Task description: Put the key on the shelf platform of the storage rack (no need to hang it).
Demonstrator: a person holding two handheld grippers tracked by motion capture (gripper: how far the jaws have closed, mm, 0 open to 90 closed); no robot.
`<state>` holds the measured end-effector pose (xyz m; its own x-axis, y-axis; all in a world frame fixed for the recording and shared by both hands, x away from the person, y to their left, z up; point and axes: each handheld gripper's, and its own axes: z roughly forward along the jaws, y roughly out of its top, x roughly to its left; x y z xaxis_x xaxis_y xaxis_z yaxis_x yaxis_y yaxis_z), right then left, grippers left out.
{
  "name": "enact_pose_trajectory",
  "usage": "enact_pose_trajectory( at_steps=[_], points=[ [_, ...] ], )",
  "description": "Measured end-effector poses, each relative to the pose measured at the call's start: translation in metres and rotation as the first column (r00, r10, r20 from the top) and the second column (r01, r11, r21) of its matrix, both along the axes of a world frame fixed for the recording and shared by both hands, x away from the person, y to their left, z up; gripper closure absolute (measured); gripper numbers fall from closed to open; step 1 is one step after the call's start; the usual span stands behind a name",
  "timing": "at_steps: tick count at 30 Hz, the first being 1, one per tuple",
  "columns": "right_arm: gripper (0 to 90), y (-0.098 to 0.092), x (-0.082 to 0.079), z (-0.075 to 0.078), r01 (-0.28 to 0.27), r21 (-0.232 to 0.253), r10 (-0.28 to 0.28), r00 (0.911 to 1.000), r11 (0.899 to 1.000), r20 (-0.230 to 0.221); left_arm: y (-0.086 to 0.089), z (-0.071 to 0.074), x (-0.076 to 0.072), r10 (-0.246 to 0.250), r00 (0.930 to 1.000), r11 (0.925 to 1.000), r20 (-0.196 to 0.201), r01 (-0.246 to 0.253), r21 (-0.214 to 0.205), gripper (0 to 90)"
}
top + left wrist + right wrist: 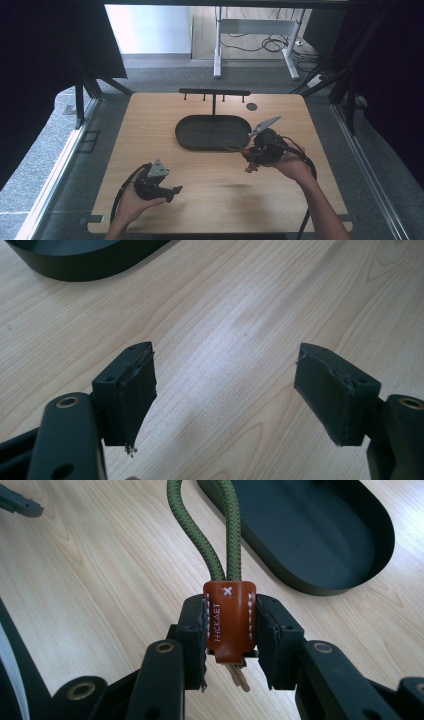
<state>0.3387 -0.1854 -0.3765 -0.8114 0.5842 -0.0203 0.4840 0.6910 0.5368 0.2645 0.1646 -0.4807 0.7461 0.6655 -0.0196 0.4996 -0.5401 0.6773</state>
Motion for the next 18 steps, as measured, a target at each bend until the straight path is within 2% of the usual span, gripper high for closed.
enact_pose_trajectory(
  at_steps=[18],
  points=[
    [67.5,0.008,0.012,0.015,0.008,-0.017,-0.008,1.0000,1.000,0.005,0.000,0.000,0.000,-0.002,1.0000,1.0000,-0.001,0.002,0.003,25.3]
  ],
)
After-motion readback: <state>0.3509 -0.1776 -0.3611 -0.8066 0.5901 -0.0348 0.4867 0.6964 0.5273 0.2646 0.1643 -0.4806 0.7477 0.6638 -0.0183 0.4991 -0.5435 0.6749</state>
